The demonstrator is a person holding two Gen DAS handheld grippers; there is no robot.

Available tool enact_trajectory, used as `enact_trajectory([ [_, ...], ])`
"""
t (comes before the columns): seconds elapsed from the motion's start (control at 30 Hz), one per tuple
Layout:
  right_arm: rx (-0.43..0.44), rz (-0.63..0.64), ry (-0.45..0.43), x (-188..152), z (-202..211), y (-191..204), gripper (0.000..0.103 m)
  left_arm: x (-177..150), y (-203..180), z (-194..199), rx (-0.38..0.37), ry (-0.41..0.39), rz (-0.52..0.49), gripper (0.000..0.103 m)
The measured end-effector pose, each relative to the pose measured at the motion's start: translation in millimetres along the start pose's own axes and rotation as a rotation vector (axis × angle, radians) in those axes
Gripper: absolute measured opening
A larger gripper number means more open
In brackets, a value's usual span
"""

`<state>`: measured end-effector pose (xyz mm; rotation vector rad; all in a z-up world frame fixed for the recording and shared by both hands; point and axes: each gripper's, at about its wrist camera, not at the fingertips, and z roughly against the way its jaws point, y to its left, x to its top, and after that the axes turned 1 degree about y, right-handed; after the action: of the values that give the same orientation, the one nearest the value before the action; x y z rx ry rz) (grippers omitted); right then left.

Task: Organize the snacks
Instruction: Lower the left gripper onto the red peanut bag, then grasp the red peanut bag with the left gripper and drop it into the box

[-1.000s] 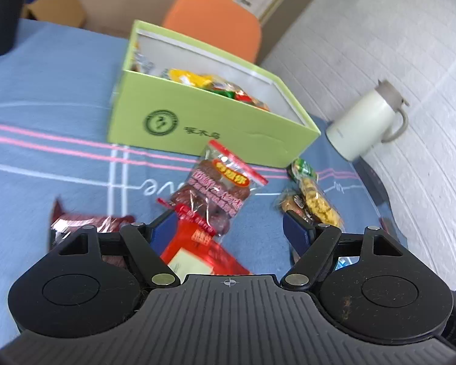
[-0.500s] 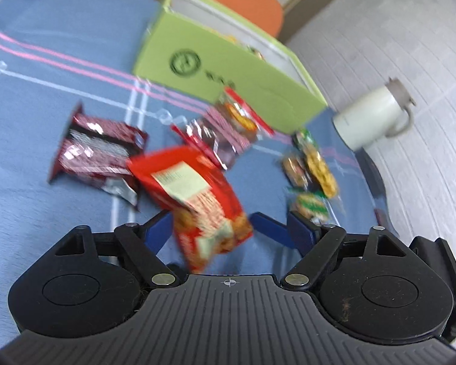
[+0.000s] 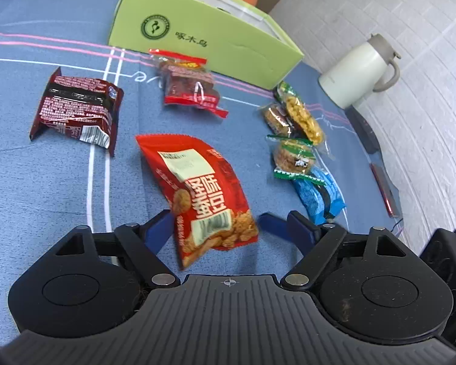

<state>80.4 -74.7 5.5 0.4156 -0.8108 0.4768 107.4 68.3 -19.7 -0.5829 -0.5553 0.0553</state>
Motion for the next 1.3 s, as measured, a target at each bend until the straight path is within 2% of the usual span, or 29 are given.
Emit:
enact_trajectory([
  [0.1,-0.062,-0.010,-0.013,7.5,-4.6,-8.0,0.102,8.5,2.7,3.7,0.046,-0.049,0.026,0.069],
  [0.3,-0.051,0.025,0.004,14.4,-23.3,0.4,0.102,19.1,7.5,-7.7,0.094,-0.046,0.079,0.071],
  [0.5,-0.043,0.010,0.018,9.9,-26.4,1.3,0.102,16.5,1.8,-14.5,0.105,-0.032,0.030,0.070],
  [0.67,-0.051,0.053,0.025,14.2,-37.1,14.5,0.102,15.1,2.8,-13.6,0.108,-0.036,0.031,0.066],
  [0.9,-0.087,0.062,0.001,11.8,-26.3,10.7,0.099,14.8,3.0,-12.9,0.102,-0.041,0.034,0.065],
  [1.0,-0.074,0.067,0.012,9.3,-27.6,11.5,0.087,12.2,1.4,-12.0,0.117,-0.041,0.009,0.058],
  [1.03,-0.085,0.082,0.004,9.7,-28.0,13.5,0.080,11.3,0.8,-11.9,0.124,-0.044,-0.006,0.052],
  [1.07,-0.088,0.099,0.000,9.0,-27.9,15.3,0.077,10.3,-0.1,-12.4,0.137,-0.047,-0.023,0.038],
  [1.1,-0.095,0.107,-0.002,8.9,-27.5,16.2,0.074,9.2,-1.4,-13.1,0.142,-0.047,-0.041,0.037],
  [1.17,-0.094,0.102,-0.012,10.0,-22.0,15.3,0.069,8.4,-2.8,-11.4,0.143,-0.051,-0.028,0.027],
  [1.3,-0.107,0.110,-0.083,27.1,7.0,9.1,0.065,22.7,-17.5,-0.4,0.077,-0.067,-0.034,0.022],
])
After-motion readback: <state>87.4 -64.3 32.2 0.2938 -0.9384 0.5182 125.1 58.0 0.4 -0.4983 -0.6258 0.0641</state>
